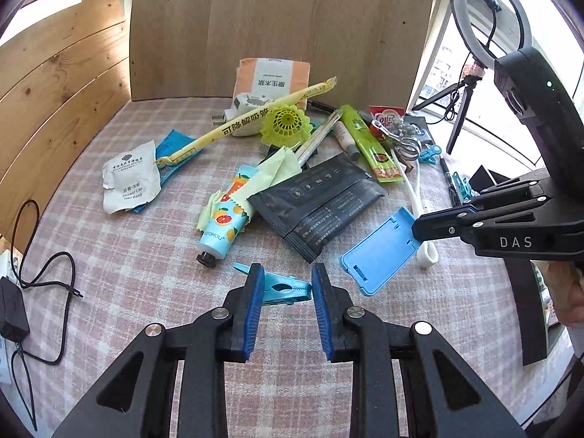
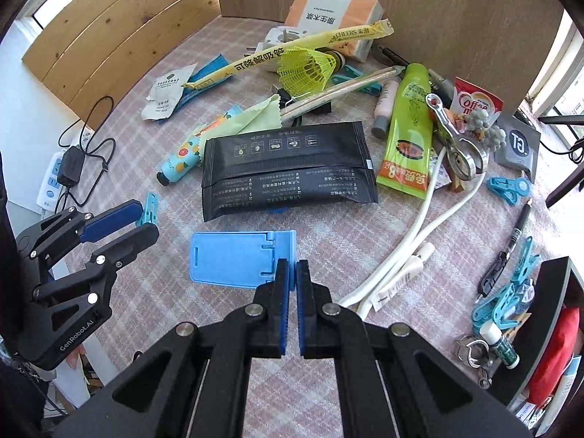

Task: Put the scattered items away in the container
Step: 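Carry the phone stand over the black tray with the right gripper while the left carries the clothespin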

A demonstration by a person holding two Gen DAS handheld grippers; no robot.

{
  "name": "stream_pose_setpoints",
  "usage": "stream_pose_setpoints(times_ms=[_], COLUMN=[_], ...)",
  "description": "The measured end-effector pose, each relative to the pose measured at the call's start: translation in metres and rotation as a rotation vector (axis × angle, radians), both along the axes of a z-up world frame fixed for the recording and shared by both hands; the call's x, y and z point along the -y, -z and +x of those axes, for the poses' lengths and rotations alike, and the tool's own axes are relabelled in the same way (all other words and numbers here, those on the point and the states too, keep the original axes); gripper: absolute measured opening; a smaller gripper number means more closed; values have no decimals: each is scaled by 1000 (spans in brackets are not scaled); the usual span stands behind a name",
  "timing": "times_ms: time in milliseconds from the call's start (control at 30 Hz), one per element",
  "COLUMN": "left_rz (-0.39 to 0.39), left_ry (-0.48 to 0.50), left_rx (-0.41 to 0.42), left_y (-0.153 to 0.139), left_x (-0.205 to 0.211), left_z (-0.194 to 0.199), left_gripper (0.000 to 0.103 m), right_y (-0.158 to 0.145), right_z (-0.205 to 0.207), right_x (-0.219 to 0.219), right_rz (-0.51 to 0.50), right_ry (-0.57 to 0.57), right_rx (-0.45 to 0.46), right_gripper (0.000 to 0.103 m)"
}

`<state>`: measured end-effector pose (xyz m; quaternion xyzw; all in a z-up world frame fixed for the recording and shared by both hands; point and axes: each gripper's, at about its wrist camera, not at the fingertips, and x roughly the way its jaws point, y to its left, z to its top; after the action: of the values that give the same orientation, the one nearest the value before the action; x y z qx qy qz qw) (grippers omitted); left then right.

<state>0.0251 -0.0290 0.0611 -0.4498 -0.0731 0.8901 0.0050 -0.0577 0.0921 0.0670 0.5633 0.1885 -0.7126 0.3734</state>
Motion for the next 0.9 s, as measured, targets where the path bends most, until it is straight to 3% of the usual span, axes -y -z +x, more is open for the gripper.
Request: stream_pose_setpoints(times_ms=[133, 367, 900], left_rz=[1, 5, 25], left_ry=[36, 158, 562], left_rx=[-27, -68, -74], left_y=[-19, -48, -89], left_x=[-14, -67, -271], left_z=[-3, -20, -45], left_gripper=[25, 25, 25], right_y=[-14, -49, -82], right_z=[-4, -18, -41], right_x=[-21, -96, -333], right_rz=[-19, -42, -8], right_ry=[41, 179, 638], right_rx=[-15, -59, -124], right_gripper=[4, 4, 4])
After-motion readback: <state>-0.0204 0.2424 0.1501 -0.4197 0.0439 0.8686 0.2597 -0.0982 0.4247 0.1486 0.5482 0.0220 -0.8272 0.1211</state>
